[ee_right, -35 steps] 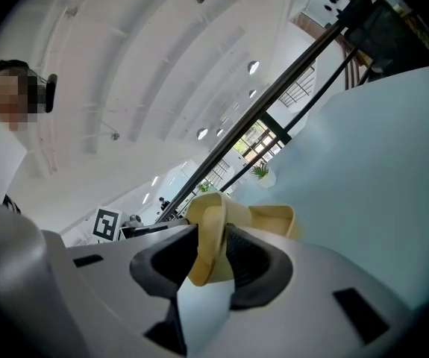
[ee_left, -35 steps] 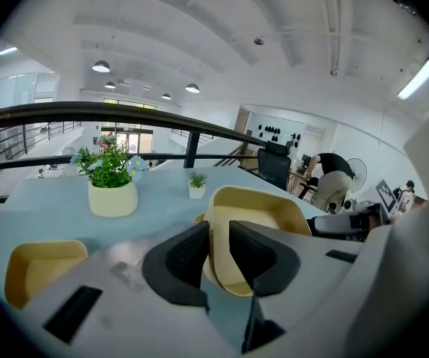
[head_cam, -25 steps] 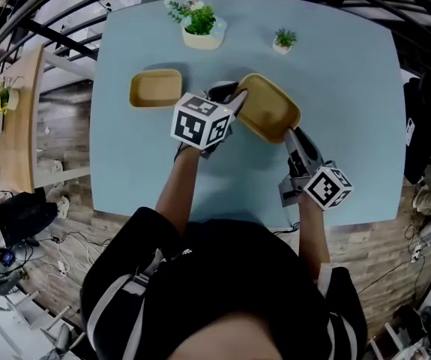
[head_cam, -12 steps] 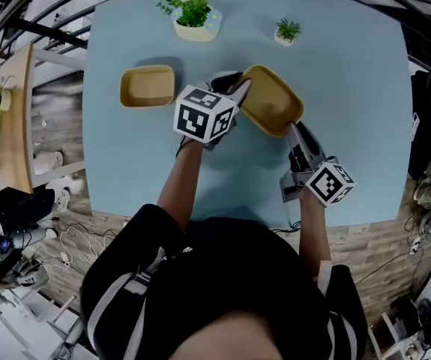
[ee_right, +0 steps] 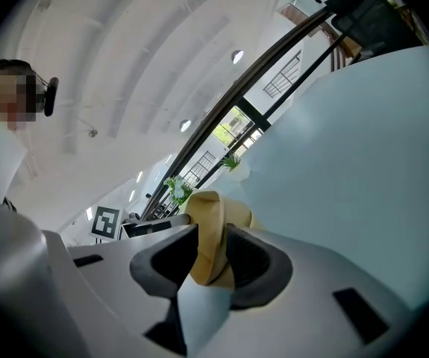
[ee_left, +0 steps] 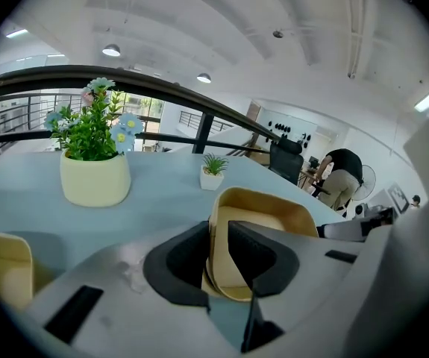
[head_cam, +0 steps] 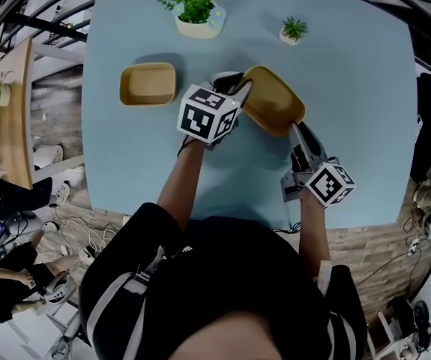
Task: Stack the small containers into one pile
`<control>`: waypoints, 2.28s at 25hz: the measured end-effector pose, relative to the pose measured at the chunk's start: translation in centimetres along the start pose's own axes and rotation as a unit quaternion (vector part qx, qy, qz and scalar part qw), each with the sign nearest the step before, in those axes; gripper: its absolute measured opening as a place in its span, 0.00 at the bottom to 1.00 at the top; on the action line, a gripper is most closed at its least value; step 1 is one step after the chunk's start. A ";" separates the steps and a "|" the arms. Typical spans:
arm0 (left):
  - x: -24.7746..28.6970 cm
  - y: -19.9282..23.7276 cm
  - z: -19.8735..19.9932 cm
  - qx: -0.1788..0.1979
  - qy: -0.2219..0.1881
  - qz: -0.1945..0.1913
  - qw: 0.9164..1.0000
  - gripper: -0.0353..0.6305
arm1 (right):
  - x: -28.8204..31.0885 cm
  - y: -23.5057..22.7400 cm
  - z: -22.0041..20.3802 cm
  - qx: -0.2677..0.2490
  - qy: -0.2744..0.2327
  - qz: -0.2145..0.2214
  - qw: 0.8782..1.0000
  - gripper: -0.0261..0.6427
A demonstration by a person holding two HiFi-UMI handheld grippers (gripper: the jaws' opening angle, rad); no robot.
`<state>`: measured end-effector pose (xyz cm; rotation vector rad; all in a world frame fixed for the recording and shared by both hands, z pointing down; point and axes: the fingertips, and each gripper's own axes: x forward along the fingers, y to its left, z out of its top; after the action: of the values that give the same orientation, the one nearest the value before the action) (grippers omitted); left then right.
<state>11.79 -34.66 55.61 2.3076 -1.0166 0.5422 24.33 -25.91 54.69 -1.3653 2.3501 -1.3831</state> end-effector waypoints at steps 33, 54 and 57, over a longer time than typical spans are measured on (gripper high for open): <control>-5.2 -0.6 2.5 0.026 -0.060 0.024 0.998 0.18 | -3.0 3.3 2.8 -0.076 -0.053 -0.003 0.996 0.27; -17.9 -10.5 1.3 0.083 -0.138 -0.025 0.987 0.15 | -13.1 12.7 -1.7 -0.100 -0.133 0.054 0.985 0.14; -19.4 -11.1 0.1 0.088 -0.136 -0.020 0.987 0.14 | -13.8 13.2 -3.0 -0.100 -0.132 0.056 0.985 0.14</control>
<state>8.01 -18.09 41.12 2.6063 -1.0817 0.3180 22.61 -11.34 42.09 -1.3437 2.3919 -0.8958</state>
